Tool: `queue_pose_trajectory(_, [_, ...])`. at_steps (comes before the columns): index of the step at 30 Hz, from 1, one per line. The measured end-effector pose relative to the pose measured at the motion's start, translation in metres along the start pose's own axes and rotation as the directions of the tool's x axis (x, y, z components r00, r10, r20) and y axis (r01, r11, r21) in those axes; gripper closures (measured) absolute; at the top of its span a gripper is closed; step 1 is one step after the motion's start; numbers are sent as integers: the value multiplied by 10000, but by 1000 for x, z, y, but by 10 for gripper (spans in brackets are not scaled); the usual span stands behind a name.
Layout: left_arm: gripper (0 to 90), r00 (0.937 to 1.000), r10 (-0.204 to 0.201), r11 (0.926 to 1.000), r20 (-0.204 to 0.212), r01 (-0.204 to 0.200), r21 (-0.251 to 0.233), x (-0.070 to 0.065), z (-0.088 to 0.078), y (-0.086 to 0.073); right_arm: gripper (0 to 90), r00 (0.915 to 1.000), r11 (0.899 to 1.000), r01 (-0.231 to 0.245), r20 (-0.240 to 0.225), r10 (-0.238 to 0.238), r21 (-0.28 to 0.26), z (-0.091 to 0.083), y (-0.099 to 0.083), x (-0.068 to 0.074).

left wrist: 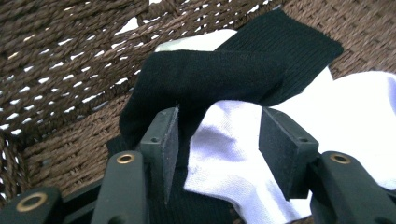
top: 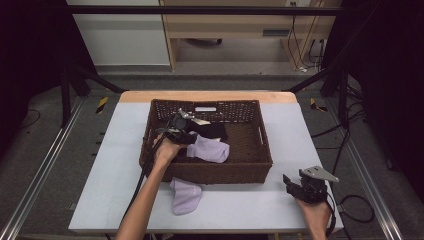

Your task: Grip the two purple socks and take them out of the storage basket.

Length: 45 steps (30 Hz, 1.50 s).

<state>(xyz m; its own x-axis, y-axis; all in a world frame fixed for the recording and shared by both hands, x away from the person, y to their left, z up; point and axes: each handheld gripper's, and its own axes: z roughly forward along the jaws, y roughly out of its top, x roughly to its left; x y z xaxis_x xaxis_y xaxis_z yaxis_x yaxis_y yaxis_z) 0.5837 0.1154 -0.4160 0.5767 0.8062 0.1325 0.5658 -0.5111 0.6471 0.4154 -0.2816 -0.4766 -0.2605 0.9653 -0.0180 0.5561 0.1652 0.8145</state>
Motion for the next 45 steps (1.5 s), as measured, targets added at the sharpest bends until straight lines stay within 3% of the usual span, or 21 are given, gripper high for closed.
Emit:
queue_pose_trajectory(4, [467,9994,222,9997,-277,-220,64,0,2,5,364,10000,10000,-20,-3,20,24,0,0,0])
queue_pose_trajectory(11, [467,9999,91,9996,90,-94,278,2,11,8,364,10000,10000,-24,-16,24,19,0,-1,-1])
queue_pose_trajectory(15, [481,10000,73,9984,63,-76,564,2,15,6,367,10000,10000,-50,1,50,6,0,-1,-3])
queue_pose_trajectory(18, [526,9998,117,9973,180,-130,718,1,16,6,367,10000,10000,-47,-33,47,-16,0,-1,-2])
queue_pose_trajectory(20, [609,9989,-368,9921,275,332,1214,2,18,7,368,10000,10000,-80,-52,80,-10,-1,-1,-2])
queue_pose_trajectory(22, [655,9978,-583,9872,303,531,1504,3,18,8,368,9999,10000,-91,-47,91,-19,-1,-1,-2])
queue_pose_trajectory(29, [834,9921,-1018,9788,736,867,1854,5,17,8,372,10000,10000,-77,-53,77,-17,-1,-1,-2])
queue_pose_trajectory(34, [849,9935,-994,9813,556,886,1707,5,14,9,373,10000,10000,-68,-42,68,-16,-2,-1,-2])
queue_pose_trajectory(40, [848,9946,-995,9890,306,954,1133,7,9,10,376,10000,10000,-55,-52,55,-41,-2,-1,-2])
queue_pose_trajectory(45, [857,9908,-1252,9911,513,1225,530,8,-3,9,376,10000,10000,-21,-34,21,-47,-2,-1,-2])
